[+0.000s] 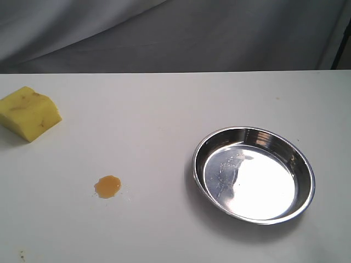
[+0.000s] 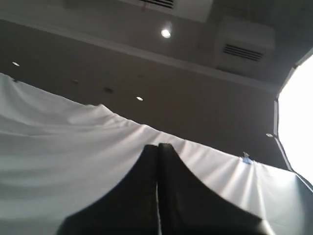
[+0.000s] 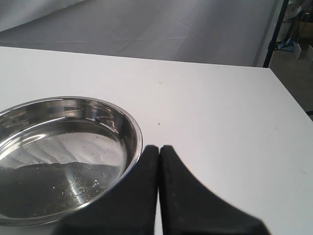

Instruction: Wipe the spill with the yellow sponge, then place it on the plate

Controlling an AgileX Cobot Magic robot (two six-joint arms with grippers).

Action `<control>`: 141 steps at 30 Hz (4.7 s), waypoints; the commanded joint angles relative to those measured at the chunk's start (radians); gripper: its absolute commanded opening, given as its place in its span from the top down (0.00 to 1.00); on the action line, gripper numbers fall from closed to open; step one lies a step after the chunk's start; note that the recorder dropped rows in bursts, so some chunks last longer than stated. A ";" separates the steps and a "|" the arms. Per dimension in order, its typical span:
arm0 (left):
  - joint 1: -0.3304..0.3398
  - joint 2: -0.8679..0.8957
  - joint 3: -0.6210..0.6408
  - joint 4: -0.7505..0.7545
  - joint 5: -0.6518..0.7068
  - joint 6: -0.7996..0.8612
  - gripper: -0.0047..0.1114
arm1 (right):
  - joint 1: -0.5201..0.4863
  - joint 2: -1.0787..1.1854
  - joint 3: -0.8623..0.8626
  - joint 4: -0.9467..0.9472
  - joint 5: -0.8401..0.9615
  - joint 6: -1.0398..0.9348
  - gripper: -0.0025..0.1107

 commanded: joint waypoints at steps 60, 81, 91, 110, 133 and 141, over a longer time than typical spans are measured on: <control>0.224 0.882 -0.768 -0.383 0.458 0.720 0.96 | 0.001 -0.004 0.004 0.004 -0.001 -0.002 0.98; 0.224 1.511 -1.048 -0.211 1.214 0.864 0.96 | 0.001 -0.004 0.004 0.004 -0.001 -0.002 0.98; 0.180 1.674 -1.078 -0.211 1.265 1.056 0.89 | 0.001 -0.004 0.004 0.004 -0.001 -0.002 0.98; 0.171 1.816 -1.076 -0.220 1.030 1.054 0.07 | 0.001 -0.004 0.004 0.004 -0.001 -0.002 0.98; 0.171 1.947 -1.076 -0.257 0.819 1.056 0.07 | 0.001 -0.004 0.004 0.004 -0.001 -0.002 0.98; 0.171 1.957 -1.076 -0.257 0.843 1.056 0.07 | 0.001 -0.004 0.004 0.004 -0.001 -0.002 0.98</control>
